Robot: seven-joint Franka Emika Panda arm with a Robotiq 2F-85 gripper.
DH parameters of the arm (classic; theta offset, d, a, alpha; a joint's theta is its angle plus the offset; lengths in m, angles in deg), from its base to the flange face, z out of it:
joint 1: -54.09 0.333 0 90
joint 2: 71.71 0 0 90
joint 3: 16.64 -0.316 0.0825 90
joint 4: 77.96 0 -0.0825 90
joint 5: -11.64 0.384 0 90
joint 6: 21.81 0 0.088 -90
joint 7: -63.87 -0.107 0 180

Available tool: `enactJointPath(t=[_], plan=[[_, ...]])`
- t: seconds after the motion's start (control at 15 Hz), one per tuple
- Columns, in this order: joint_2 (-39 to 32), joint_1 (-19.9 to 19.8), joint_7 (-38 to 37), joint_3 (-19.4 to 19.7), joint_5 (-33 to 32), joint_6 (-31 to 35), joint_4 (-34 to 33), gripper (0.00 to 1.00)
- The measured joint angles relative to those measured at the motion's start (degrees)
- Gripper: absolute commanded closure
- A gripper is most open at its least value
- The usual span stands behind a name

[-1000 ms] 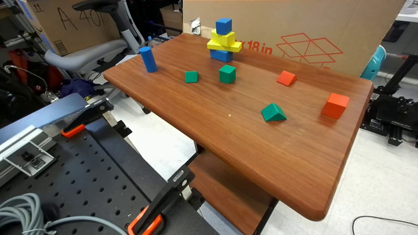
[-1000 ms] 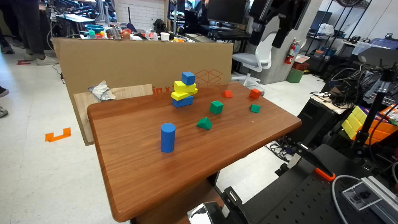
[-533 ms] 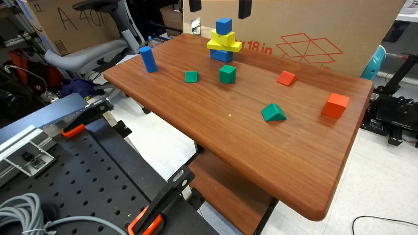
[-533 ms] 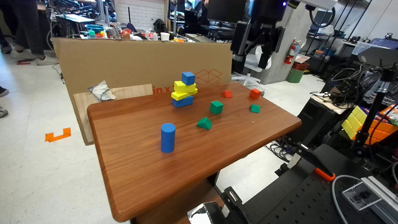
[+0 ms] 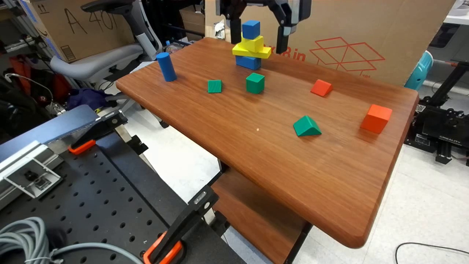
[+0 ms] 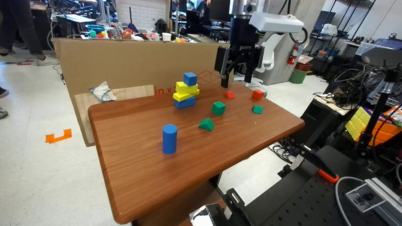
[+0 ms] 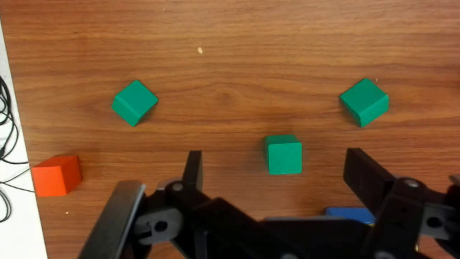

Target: Pick up the green object from the table and pit on top of the other objects

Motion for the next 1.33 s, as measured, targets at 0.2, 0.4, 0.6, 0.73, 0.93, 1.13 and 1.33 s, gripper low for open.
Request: enactJointPath(t=[0.2,0.4,0.6,0.73,0.93,1.13,1.33], plan=[[-4.2,0.4,-1.1,-0.3,-0.8,0.0,-3.5,0.00],[-8.0,0.7,-1.7,-0.4,-1.2,-0.2,-6.2,0.00],[-11.4,1.0,-1.9,-0.4,-1.9,-0.4,-8.0,0.00],[-13.2,1.4,-2.0,-0.4,-2.0,-0.6,-9.0,0.25],[-15.5,2.2,-2.3,-0.4,-2.6,-1.8,-10.5,0.41],[-16.3,3.3,-2.4,-0.5,-2.9,-2.9,-11.7,0.64],[-15.7,4.1,-2.4,-0.7,-2.9,-3.4,-11.9,0.86]])
